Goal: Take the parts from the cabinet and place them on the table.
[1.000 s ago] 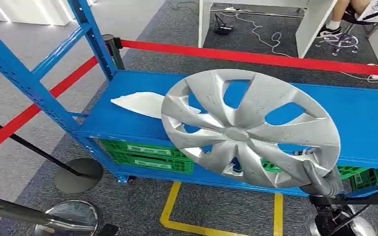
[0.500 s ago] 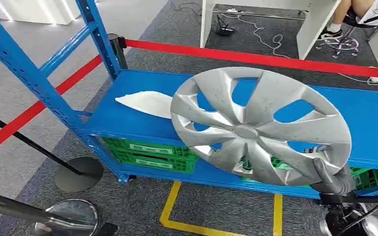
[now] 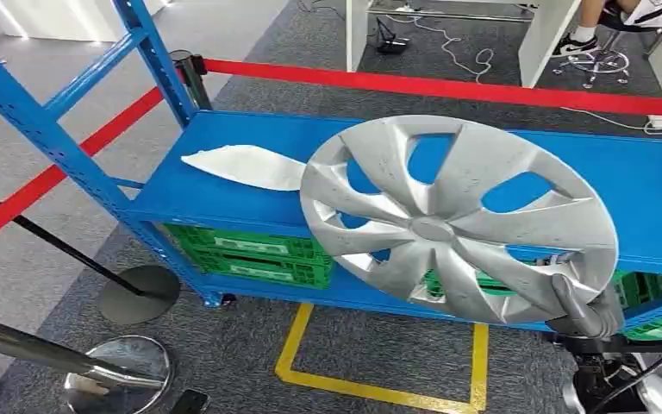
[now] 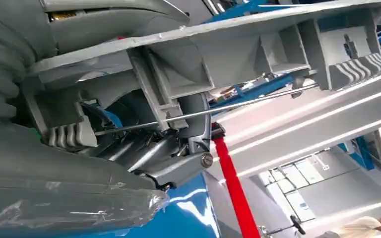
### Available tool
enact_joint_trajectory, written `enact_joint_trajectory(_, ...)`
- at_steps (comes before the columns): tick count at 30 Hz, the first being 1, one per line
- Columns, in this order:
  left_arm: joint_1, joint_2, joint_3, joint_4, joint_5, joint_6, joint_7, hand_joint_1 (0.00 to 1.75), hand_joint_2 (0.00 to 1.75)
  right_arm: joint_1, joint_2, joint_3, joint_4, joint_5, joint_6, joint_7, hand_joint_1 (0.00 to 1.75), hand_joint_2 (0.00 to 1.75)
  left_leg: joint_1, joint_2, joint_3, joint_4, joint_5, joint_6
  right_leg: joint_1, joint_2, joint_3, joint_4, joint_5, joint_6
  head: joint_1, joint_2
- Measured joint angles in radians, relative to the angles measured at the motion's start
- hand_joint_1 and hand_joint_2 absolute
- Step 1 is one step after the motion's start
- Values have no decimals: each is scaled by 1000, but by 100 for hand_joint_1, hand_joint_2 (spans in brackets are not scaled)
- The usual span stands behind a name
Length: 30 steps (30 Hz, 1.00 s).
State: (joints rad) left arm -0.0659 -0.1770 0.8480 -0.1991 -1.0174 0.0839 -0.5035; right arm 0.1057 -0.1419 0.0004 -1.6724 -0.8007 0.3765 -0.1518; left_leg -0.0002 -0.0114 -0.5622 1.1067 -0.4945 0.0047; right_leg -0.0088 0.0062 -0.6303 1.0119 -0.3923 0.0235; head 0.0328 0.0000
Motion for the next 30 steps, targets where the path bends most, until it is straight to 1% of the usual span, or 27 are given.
enact_joint_trajectory(1, -3, 0, 0, 0, 0, 0, 0, 0, 175, 0, 0, 0, 0, -2, 0, 1, 175, 175, -6, 0, 58, -85, 6, 12, -1, 0, -3, 0, 7, 1, 0, 0)
enact_joint_trajectory(2, -7, 0, 0, 0, 0, 0, 0, 0, 175, -1, 0, -1, 0, -3, 0, 1, 175, 175, -9, 1, 87, -138, -14, 17, 4, -1, -9, 0, 13, 8, 1, 0)
enact_joint_trajectory(3, -9, -2, 0, 0, 0, 0, 0, 0, 175, -2, -3, -4, 0, -3, 0, 2, 175, 175, -11, -1, 79, -136, -4, 10, 0, -3, -9, -4, 23, 14, 2, 0)
enact_joint_trajectory(5, -7, -2, 1, 0, 0, 0, 1, 0, 175, -1, -5, -7, 0, -6, 0, 2, 175, 175, -17, -1, 68, -140, 5, 17, -6, -3, -11, -14, 42, 28, -3, 0)
enact_joint_trajectory(6, -4, -3, 1, 0, 0, 0, 3, 0, 175, 1, -5, -8, 0, -8, 0, 3, 175, 175, -13, 0, 62, -152, 22, 24, -3, -2, -13, -19, 53, 37, -5, 0)
enact_joint_trajectory(7, -4, -5, 1, 0, -2, -2, 3, 0, 175, 5, -8, -11, 0, -9, 1, 4, 175, 175, -8, 5, 57, -155, 34, 28, -6, 0, -24, -7, 25, 40, -6, 0)
enact_joint_trajectory(8, -3, -7, 1, 0, -4, -3, 4, 0, 175, 8, -12, -16, 0, -10, 1, 6, 175, 175, -7, 5, 45, -155, 43, 36, -4, -1, -44, 33, -30, 42, -2, 0)
enact_joint_trajectory(9, -1, -8, 1, 0, -10, -3, 7, 0, 175, 9, -15, -20, 0, -11, 0, 11, 175, 175, -7, 4, 34, -154, 52, 38, -6, -2, -61, 101, -90, 47, -1, 0)
enact_joint_trajectory(10, 2, -10, 1, 0, -12, -3, 10, 0, 175, 12, -18, -22, 0, -11, 0, 16, 175, 175, -8, 5, 20, -154, 63, 39, -5, -1, -84, 198, -148, 49, -2, 0)
enact_joint_trajectory(11, 3, -10, 1, 0, -13, -3, 15, 0, 175, 16, -19, -23, 0, -12, -2, 19, 175, 175, -9, 5, 6, -153, 74, 39, -5, -1, -97, 269, -176, 52, -1, 0)
enact_joint_trajectory(12, 5, -10, 1, 0, -14, -4, 22, 0, 175, 20, -19, -25, 0, -12, -3, 22, 175, 175, -9, 6, -7, -152, 84, 38, -5, -1, -94, 299, -173, 53, -2, 0)
enact_joint_trajectory(13, 7, -10, 1, 0, -14, -5, 24, 0, 175, 24, -21, -26, 0, -12, -3, 24, 175, 175, -9, 6, -19, -150, 93, 37, -5, -1, -70, 288, -147, 54, -2, 0)
enact_joint_trajectory(14, 8, -10, 1, 0, -14, -7, 28, 0, 175, 27, -23, -26, 0, -12, -3, 25, 175, 175, -8, 6, -31, -149, 101, 34, -5, -1, -28, 240, -111, 54, -2, 0)
enact_joint_trajectory(15, 9, -10, 1, 0, -14, -10, 30, 0, 175, 29, -24, -28, -2, -12, -3, 26, 175, 175, -6, 5, -43, -147, 110, 31, -6, -2, 39, 148, -76, 55, -2, 0)
enact_joint_trajectory(16, 9, -11, 1, 0, -15, -15, 33, 0, 175, 28, -26, -30, -3, -12, -2, 26, 175, 175, -6, 5, -51, -143, 116, 25, -8, -2, 103, 53, -73, 57, -2, 0)
enact_joint_trajectory(17, 9, -9, 1, 0, -18, -18, 36, 0, 175, 23, -26, -29, -3, -14, 0, 28, 175, 175, -10, 5, -61, -141, 125, 17, -4, 2, 158, -18, -119, 59, -1, 0)
enact_joint_trajectory(18, 9, -8, 1, 0, -18, -18, 37, 0, 175, 20, -26, -29, -4, -19, 3, 31, 175, 175, -11, 5, -64, -138, 131, 14, -2, 8, 158, -31, -113, 44, -4, 0)
enact_joint_trajectory(19, 9, -8, 1, 0, -17, -16, 36, 0, 175, 17, -26, -28, -3, -23, 6, 32, 175, 175, -12, 4, -65, -137, 140, 11, -1, 6, 147, -30, -111, 41, -2, 0)
enact_joint_trajectory(21, 10, -6, 4, 0, -10, -10, 33, 0, 175, 4, -26, -24, 1, -25, 8, 35, 175, 175, -12, 4, -70, -143, 158, 1, 1, 7, 134, -22, -99, 21, -2, 0)
enact_joint_trajectory(22, 11, -3, 7, 0, -8, -8, 31, 0, 175, -5, -26, -18, 4, -25, 8, 36, 175, 175, -10, 3, -80, -138, 146, -5, -6, 3, 122, -24, -88, 9, -3, 0)
enact_joint_trajectory(23, 11, -3, 11, 0, -5, -6, 27, 0, 175, -12, -26, -14, 6, -26, 8, 37, 175, 175, -10, 4, -93, -105, 95, -13, -5, 1, 111, -24, -79, -2, -8, 0)
enact_joint_trajectory(25, 10, -2, 14, 0, 0, -3, 18, 0, 175, -18, -26, -9, 8, -29, 4, 39, 175, 175, -7, 5, -137, 40, -21, -22, -3, -1, 88, -23, -59, -11, -10, 0)
enact_joint_trajectory(26, 10, -2, 17, 0, 1, -3, 16, 0, 175, -21, -26, -5, 10, -32, 2, 39, 175, 175, -6, 5, -159, 123, -61, -24, -1, -4, 75, -22, -49, -13, -9, 0)
enact_joint_trajectory(27, 10, -2, 18, 0, 2, -2, 14, 0, 175, -24, -27, -2, 13, -36, -2, 39, 175, 175, -7, 5, -168, 179, -75, -24, 0, -4, 61, -22, -39, -14, -10, 0)
enact_joint_trajectory(28, 10, -1, 18, 0, 4, -2, 14, 0, 175, -27, -29, 0, 18, -40, -3, 39, 175, 175, -7, 5, -155, 184, -62, -21, 3, -5, 49, -21, -31, -13, -10, 0)
enact_joint_trajectory(29, 9, 0, 19, 0, 6, -2, 14, 0, 175, -28, -31, 3, 21, -45, -2, 39, 175, 175, -8, 5, -119, 147, -28, -14, 6, -5, 36, -21, -22, -12, -10, 0)
enact_joint_trajectory(30, 8, 0, 19, 0, 8, -2, 16, 0, 175, -30, -36, 4, 25, -52, -2, 39, 175, 175, -10, 5, -68, 78, 5, -4, 9, -5, 27, -21, -13, -11, -10, 0)
